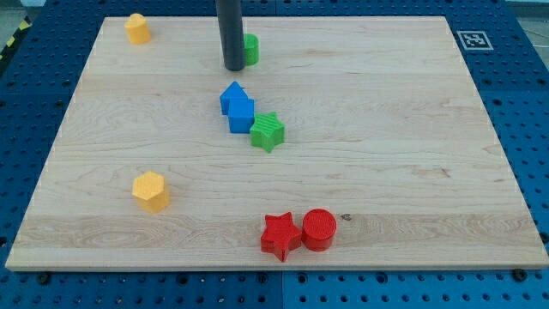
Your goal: Move the green circle to the top of the blue triangle
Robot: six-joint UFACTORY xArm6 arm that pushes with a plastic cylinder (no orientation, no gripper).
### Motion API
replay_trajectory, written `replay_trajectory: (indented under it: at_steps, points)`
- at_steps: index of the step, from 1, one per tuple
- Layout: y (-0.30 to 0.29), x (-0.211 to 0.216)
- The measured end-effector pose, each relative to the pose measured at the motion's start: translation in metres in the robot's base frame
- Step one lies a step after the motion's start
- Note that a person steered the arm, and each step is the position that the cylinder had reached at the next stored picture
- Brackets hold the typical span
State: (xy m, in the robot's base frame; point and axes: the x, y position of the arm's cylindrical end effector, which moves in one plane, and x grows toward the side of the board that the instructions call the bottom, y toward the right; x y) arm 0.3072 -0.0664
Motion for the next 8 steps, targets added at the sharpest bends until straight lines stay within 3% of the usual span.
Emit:
replay_trajectory:
  at_steps: [6, 8]
  points:
    - [-0.001, -0.016]
    - [0.0, 0.011]
